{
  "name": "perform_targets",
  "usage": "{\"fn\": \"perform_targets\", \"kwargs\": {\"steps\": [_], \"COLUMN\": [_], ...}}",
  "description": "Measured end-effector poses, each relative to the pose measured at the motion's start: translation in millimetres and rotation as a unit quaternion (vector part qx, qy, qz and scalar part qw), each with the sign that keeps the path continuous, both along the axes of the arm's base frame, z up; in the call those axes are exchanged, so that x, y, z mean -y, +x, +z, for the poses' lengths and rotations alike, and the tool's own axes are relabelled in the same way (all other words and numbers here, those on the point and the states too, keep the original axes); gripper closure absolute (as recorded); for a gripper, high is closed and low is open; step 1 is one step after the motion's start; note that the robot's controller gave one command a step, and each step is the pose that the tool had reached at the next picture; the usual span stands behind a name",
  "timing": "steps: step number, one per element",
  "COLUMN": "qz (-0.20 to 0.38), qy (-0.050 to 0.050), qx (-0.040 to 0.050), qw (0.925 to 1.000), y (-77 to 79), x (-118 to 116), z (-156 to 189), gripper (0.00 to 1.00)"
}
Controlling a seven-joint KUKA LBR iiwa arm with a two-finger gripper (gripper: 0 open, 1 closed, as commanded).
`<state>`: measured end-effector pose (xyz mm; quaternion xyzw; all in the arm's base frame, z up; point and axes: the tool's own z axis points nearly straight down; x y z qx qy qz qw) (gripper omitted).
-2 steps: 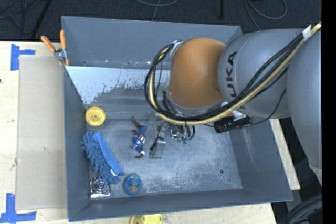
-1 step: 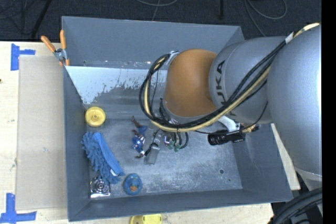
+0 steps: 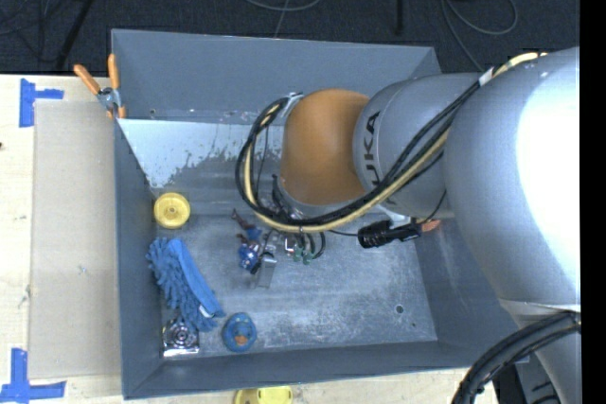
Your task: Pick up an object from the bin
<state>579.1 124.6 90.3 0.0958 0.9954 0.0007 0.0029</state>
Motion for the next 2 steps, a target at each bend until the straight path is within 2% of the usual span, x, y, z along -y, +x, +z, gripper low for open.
{"fn": "perform_targets", "kwargs": {"steps": [1,2], "qz": [-0.031,-0.032], "qy": [-0.001,-0.001], "qx": [-0.0047,-0.0044], "qw": [0.9995,0.9995], "y": [-28.8,-28.6], "x": [11.3,11.5], "z": [-21.4,-21.4], "gripper": [1.0,1.0]}}
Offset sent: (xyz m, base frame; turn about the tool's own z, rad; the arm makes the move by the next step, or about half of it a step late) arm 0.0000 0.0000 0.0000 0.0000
